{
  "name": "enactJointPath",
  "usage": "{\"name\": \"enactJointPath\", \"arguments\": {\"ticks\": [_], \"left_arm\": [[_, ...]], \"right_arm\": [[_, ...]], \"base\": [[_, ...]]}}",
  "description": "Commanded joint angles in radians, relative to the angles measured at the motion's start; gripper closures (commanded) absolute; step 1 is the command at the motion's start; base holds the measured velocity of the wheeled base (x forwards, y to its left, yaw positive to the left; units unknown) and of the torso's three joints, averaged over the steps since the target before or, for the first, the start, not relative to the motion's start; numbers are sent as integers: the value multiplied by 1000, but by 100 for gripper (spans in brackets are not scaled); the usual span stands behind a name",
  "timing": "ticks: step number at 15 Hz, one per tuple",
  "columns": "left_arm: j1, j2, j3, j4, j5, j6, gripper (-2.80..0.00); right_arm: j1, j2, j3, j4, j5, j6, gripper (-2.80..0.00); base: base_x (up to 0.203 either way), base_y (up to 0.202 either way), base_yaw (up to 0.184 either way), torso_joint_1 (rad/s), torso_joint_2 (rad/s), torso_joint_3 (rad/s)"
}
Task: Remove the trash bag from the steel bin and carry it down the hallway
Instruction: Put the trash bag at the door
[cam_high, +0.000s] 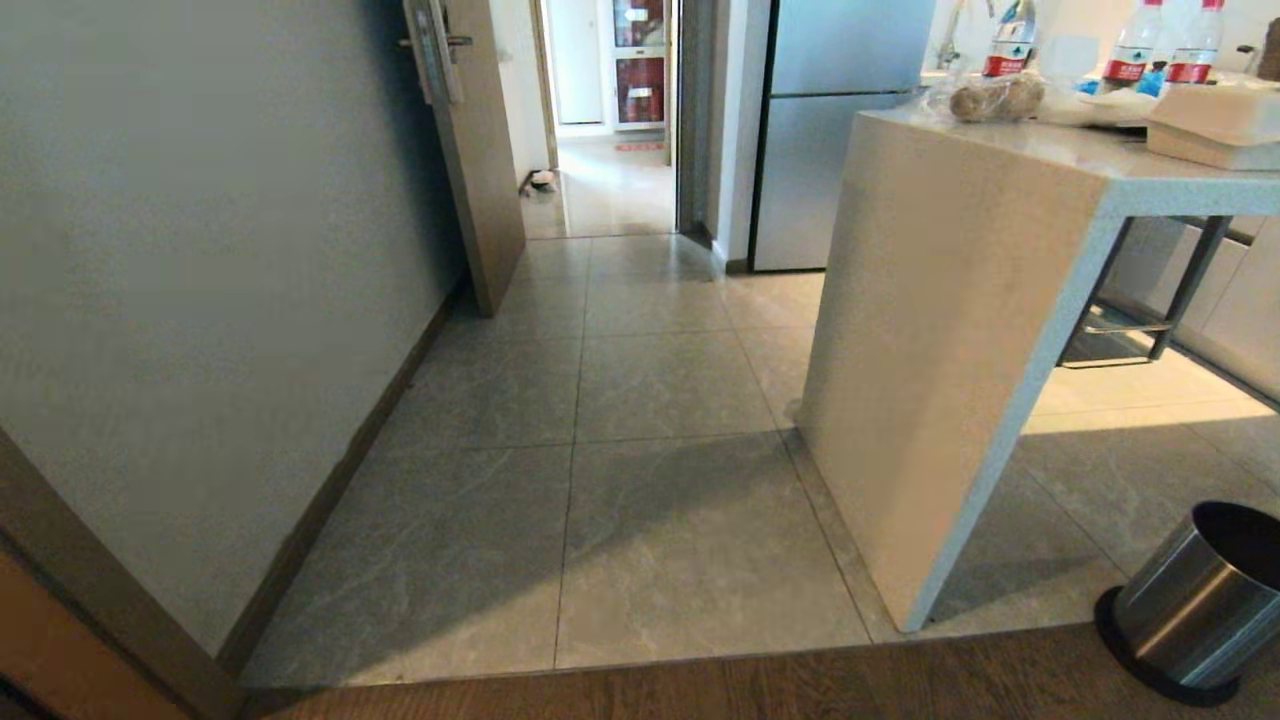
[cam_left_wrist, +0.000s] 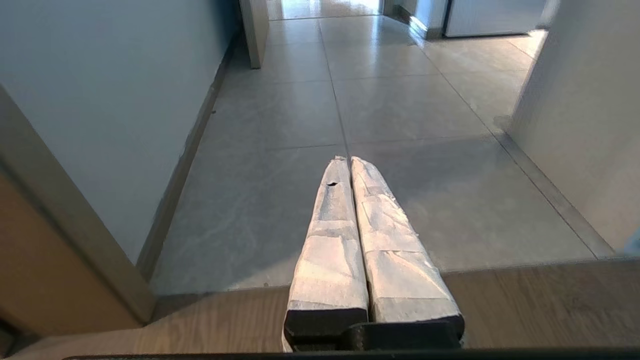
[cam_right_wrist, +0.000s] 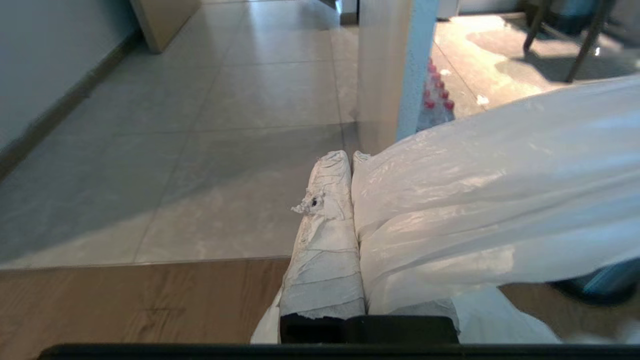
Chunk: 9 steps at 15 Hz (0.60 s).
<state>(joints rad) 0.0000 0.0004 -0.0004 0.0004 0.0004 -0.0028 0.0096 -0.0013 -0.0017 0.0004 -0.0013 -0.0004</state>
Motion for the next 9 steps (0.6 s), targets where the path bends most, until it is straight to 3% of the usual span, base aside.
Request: {"name": "enactJointPath", "arguments": {"ticks": [1,9], "left_arm": [[0,1,0,0,0,0,0],[0,1,0,0,0,0,0]], "right_arm": [[1,-39,0,0,0,0,0],[1,-39,0,0,0,0,0]], "base": [[185,1,-1,5,-1,1],[190,0,0,1,2,2]]}}
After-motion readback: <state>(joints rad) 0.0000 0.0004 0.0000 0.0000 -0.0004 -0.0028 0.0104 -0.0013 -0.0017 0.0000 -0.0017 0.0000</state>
